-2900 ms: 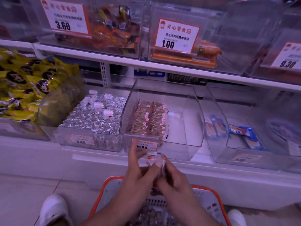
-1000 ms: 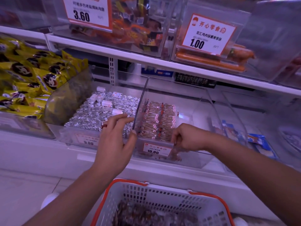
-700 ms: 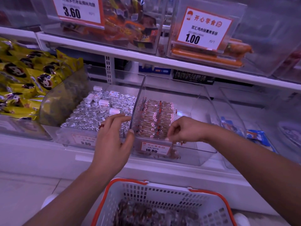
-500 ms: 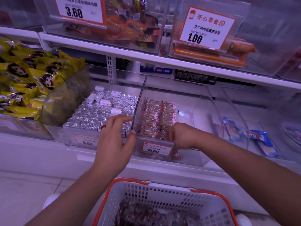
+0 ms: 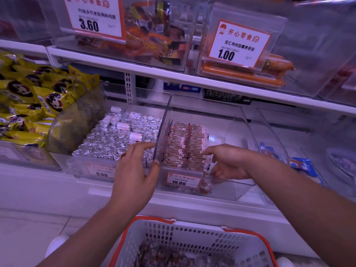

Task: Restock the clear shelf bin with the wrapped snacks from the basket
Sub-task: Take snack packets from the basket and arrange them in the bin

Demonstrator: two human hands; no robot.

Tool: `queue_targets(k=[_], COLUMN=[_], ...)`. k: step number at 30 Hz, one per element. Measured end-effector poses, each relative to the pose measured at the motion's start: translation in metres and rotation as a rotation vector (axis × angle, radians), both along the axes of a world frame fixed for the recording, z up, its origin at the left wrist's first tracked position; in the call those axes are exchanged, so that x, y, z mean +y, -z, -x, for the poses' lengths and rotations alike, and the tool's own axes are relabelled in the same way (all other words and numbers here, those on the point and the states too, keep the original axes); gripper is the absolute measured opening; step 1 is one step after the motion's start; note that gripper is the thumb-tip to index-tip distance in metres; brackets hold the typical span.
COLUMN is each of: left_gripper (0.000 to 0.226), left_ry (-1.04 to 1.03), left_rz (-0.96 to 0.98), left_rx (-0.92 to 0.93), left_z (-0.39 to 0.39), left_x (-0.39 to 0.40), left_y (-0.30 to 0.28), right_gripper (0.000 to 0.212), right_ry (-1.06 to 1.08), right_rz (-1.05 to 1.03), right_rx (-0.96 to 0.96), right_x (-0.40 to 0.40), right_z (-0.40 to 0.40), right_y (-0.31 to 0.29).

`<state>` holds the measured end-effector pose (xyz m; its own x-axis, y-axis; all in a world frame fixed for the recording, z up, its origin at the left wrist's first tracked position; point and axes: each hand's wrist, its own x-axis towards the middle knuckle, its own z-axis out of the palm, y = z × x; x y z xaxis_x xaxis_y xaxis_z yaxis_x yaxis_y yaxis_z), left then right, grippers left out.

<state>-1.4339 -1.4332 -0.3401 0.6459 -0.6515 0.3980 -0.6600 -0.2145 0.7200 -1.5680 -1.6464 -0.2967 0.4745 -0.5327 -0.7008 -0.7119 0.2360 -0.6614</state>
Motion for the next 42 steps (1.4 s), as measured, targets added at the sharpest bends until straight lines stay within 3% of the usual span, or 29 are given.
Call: queue_targets(k=[2, 4, 8, 9, 13, 15, 17, 19, 22, 24, 25, 26, 28, 30, 32, 34, 36, 39, 42], left_gripper=[0.036, 0.035, 0.039, 0.039, 0.039, 0.039, 0.04, 0.043, 0.041, 0.033, 0.03, 0.027, 0.03, 0.044, 0.056, 0.062, 0.068, 0.079, 0.079], left_ry=[-0.004, 0.001, 0.007, 0.008, 0.003, 0.022, 0.027, 0.003, 0.032, 0.183, 0.299, 0.439, 0.677, 0.766, 0.739, 0.662, 0.577, 0.517, 0.6], left_rz=[0.002, 0.004, 0.003, 0.003, 0.014, 0.022, 0.022, 0.052, 0.184, 0.214, 0.16, 0.033, -0.409, -0.866, -1.096, -1.159, -1.193, -1.319, -1.397], left_rx=[0.003, 0.001, 0.001, 0.002, 0.004, -0.002, -0.016, -0.037, -0.273, -0.453, -0.502, -0.527, -0.503, -0.434, -0.353, -0.264, -0.186, -0.109, -0.195], left_z=[0.002, 0.002, 0.001, 0.001, 0.001, 0.0, -0.001, 0.001, 0.013, 0.031, 0.042, 0.053, 0.069, 0.07, 0.065, 0.069, 0.083, 0.109, 0.125], left_x=[0.0, 0.001, 0.002, 0.002, 0.0, 0.001, 0.001, 0.003, 0.013, 0.022, 0.027, 0.034, 0.052, 0.072, 0.081, 0.076, 0.068, 0.076, 0.095], left_y=[-0.001, -0.002, -0.001, -0.001, 0.001, 0.001, 0.003, 0.003, 0.003, 0.019, 0.033, 0.054, 0.105, 0.159, 0.204, 0.237, 0.266, 0.305, 0.326], right_gripper=[0.012, 0.013, 0.067, 0.071, 0.038, 0.043, 0.062, 0.051, 0.013, 0.023, 0.026, 0.024, 0.019, 0.025, 0.047, 0.061, 0.079, 0.106, 0.107], right_ry=[-0.008, -0.004, 0.087, 0.139, 0.098, 0.083, 0.144, 0.205, 0.279, 0.259, 0.182, 0.068, -0.251, -0.602, -0.806, -0.886, -0.797, -0.787, -0.891], right_rz=[-0.093, -0.056, -0.013, 0.001, -0.057, -0.016, 0.003, 0.145, 0.682, 0.961, 1.048, 1.08, 0.927, 0.557, 0.364, 0.433, 0.526, 0.451, 0.464], right_rx=[-0.055, -0.033, 0.033, -0.002, -0.115, -0.104, -0.1, -0.17, -0.488, -0.809, -0.832, -0.763, -0.442, 0.011, 0.364, 0.443, 0.443, 0.445, 0.448], right_x=[0.005, 0.007, -0.003, -0.004, 0.009, 0.008, 0.003, 0.001, 0.016, 0.051, 0.072, 0.092, 0.124, 0.142, 0.15, 0.154, 0.16, 0.169, 0.176], right_z=[-0.007, -0.01, -0.006, -0.007, -0.019, -0.017, -0.012, -0.004, 0.028, 0.065, 0.083, 0.1, 0.131, 0.151, 0.17, 0.175, 0.169, 0.159, 0.165], right_y=[0.003, 0.002, 0.0, 0.002, 0.006, 0.011, 0.01, 0.007, -0.001, 0.005, 0.022, 0.049, 0.121, 0.2, 0.274, 0.322, 0.362, 0.399, 0.415])
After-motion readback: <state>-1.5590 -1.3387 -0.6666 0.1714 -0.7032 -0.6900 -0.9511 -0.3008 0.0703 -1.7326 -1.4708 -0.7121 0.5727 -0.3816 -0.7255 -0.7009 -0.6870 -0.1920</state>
